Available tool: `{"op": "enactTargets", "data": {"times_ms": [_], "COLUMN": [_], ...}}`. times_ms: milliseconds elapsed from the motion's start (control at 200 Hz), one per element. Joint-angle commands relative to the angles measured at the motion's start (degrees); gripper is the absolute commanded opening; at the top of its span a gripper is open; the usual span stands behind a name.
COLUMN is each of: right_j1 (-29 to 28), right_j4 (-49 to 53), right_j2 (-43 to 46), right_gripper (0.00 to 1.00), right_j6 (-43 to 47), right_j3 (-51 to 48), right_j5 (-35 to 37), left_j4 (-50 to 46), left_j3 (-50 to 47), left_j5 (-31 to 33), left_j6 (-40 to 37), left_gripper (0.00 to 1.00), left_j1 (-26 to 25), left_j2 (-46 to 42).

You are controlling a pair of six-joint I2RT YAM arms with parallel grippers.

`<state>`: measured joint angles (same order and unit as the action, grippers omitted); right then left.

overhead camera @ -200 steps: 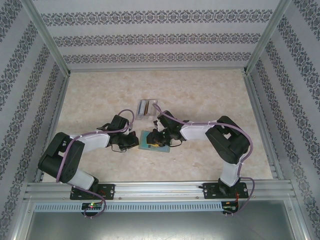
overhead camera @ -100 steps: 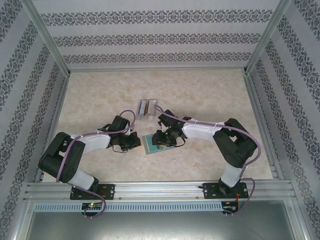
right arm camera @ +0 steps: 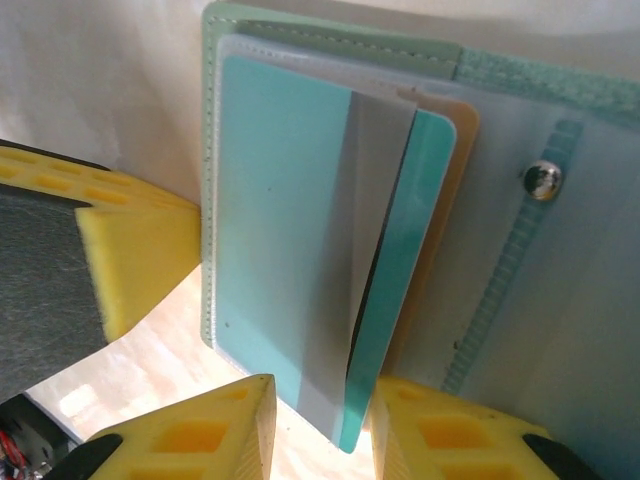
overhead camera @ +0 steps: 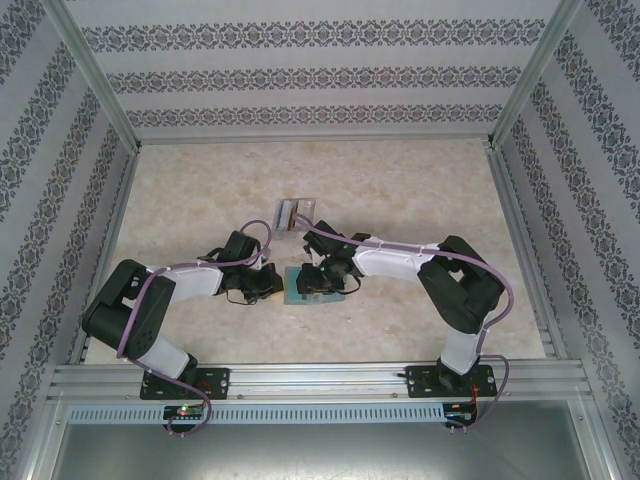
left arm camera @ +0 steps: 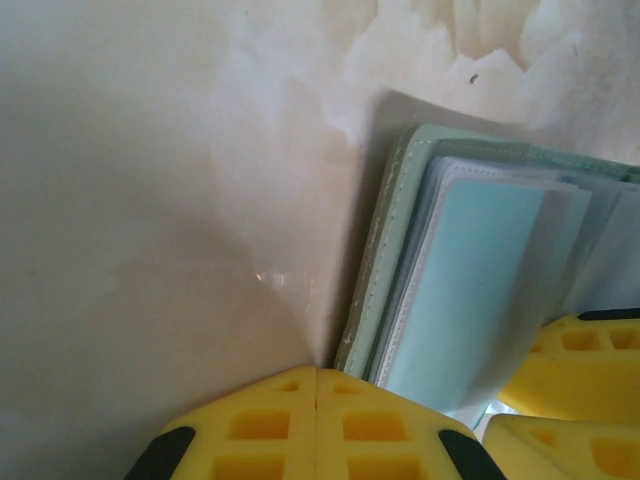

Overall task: Put the credit cards into the card holder
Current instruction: Insert the credit card into the card slot.

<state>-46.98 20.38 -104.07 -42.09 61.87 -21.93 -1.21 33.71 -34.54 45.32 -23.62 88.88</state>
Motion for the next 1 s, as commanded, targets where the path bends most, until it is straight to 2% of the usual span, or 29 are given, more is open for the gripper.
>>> {"op": "enactTargets", "data": {"times_ms": [0,115,250,435,600,719,994], "right_j1": [-1.01,-0.83,-0.50,0.80,2.54,4.82,7.20], "right_j4": [0.49,2.81,6.37,10.72,12.23,10.96,12.46], "right_j2": [-0.51,1.54,4.47,8.05,12.16,14.19,11.49], "right_gripper": [0.33,0.41,0.44,0.49,0.48,0.46,0.37], "right_j6": [1.72,2.85,4.32,6.69,6.60,4.12,4.37], "right_j3": [1.77,1.28,0.82,-1.01,-4.01,-7.19,-8.35], "right_j5": [-0.03,1.79,4.34,9.79,14.42,14.10,15.68], "left_j4": [2.78,-0.07,-1.69,-2.04,-1.28,-0.98,-0.71], "left_j3": [-0.32,-0.23,-0.27,-0.59,-0.43,0.20,0.94], "left_j5": [-0.62,1.69,2.75,3.17,1.20,-0.47,-1.57], "left_j6": [0.27,-0.91,-1.42,-1.41,-1.75,-2.32,-2.91], "left_gripper": [0.00,0.00,0.00,0.16,0.33,0.43,0.45], "left_j1": [-1.62,-1.63,-1.65,-1.67,-1.66,-1.64,-1.65], "left_j2": [1.20,-1.03,-2.48,-3.23,-2.15,-0.56,0.95]}}
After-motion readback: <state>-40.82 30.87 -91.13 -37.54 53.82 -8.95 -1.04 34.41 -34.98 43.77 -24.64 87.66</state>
